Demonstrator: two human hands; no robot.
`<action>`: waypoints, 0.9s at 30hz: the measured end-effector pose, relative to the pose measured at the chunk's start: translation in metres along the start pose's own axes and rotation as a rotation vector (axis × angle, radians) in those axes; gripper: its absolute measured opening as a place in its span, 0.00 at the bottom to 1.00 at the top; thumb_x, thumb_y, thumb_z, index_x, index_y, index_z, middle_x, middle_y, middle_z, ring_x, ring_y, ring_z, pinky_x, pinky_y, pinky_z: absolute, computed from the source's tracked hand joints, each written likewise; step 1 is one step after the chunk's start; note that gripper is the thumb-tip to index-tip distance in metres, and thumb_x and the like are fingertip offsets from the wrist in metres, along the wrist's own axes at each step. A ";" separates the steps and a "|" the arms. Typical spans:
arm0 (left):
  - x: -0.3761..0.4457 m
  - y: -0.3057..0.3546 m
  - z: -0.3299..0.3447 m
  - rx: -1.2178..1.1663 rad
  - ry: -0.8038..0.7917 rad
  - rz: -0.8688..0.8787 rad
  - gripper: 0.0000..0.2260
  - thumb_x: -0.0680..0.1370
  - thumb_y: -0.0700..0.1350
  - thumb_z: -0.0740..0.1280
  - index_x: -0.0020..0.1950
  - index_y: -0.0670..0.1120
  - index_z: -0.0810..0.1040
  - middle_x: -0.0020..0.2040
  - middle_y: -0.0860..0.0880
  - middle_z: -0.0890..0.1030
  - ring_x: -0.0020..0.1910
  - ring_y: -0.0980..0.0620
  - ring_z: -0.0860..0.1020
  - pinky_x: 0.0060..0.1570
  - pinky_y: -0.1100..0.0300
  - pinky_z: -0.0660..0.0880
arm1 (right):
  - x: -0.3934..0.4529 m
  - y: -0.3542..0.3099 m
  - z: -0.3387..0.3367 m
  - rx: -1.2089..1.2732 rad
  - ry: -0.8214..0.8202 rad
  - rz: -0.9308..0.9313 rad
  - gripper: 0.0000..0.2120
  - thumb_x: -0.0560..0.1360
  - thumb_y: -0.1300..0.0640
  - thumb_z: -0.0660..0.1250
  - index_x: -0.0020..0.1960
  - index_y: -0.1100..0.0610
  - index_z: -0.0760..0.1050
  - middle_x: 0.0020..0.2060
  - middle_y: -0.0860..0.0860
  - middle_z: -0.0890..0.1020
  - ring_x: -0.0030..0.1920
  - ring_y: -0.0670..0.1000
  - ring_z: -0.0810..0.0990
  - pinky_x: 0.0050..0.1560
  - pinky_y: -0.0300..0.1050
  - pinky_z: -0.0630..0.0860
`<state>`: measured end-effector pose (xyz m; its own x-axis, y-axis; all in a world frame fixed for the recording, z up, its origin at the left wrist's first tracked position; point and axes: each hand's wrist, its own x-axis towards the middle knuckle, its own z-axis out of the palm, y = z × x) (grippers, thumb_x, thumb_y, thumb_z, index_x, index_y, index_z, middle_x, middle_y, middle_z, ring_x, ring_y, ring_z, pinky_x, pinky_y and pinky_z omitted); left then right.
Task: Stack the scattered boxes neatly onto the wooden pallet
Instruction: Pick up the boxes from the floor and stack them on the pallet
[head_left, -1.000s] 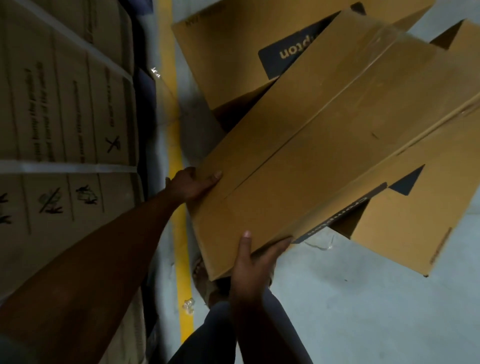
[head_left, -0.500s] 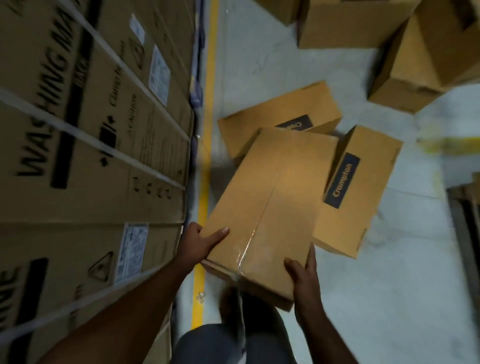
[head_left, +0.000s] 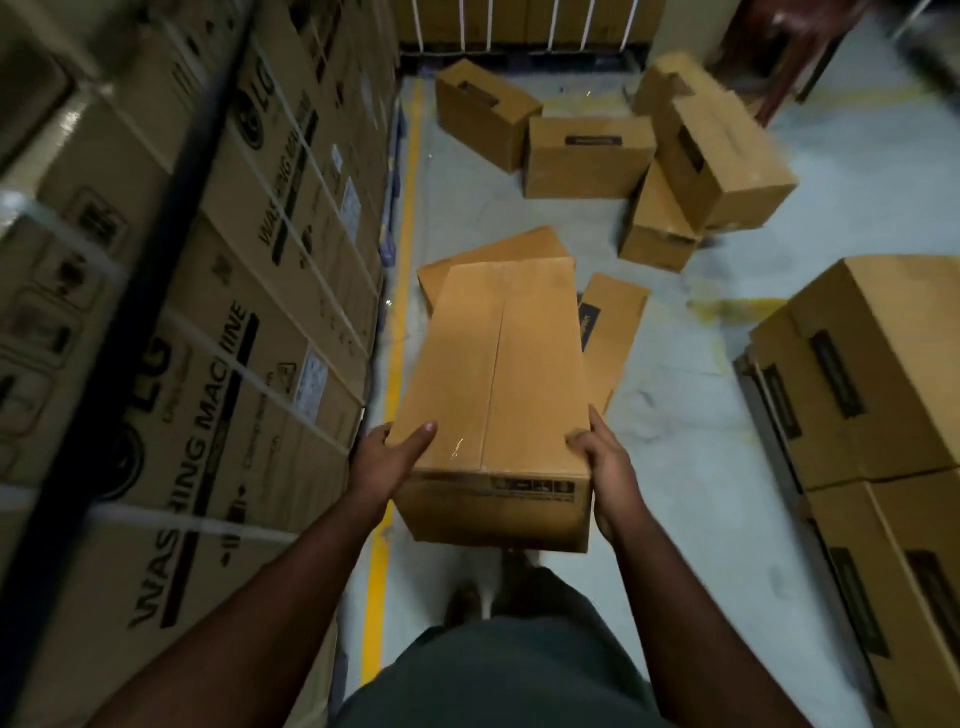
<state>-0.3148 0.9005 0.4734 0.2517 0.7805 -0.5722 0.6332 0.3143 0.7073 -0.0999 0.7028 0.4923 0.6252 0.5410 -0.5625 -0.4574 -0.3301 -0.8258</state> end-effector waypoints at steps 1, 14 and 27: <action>-0.020 -0.005 0.001 -0.010 -0.025 0.019 0.46 0.68 0.70 0.75 0.78 0.46 0.70 0.76 0.43 0.72 0.72 0.41 0.73 0.71 0.44 0.71 | -0.019 -0.002 -0.012 -0.010 -0.015 -0.026 0.41 0.70 0.51 0.67 0.82 0.49 0.64 0.70 0.52 0.79 0.69 0.57 0.78 0.74 0.61 0.71; -0.290 -0.110 0.198 -0.402 -0.156 0.047 0.09 0.79 0.58 0.70 0.57 0.59 0.84 0.52 0.62 0.86 0.50 0.60 0.85 0.43 0.63 0.79 | -0.171 0.102 -0.281 0.157 -0.158 -0.077 0.21 0.80 0.55 0.56 0.68 0.46 0.79 0.58 0.58 0.86 0.51 0.56 0.86 0.45 0.50 0.83; -0.576 -0.200 0.337 -0.385 -0.102 0.053 0.14 0.74 0.66 0.68 0.56 0.64 0.83 0.50 0.56 0.87 0.46 0.58 0.86 0.36 0.63 0.79 | -0.367 0.183 -0.516 -0.073 -0.189 -0.091 0.36 0.72 0.40 0.68 0.79 0.43 0.66 0.61 0.55 0.85 0.57 0.59 0.85 0.59 0.60 0.82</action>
<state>-0.3399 0.2057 0.5215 0.3603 0.7498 -0.5550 0.3019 0.4692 0.8299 -0.0865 0.0451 0.5264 0.5288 0.7043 -0.4736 -0.3530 -0.3250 -0.8774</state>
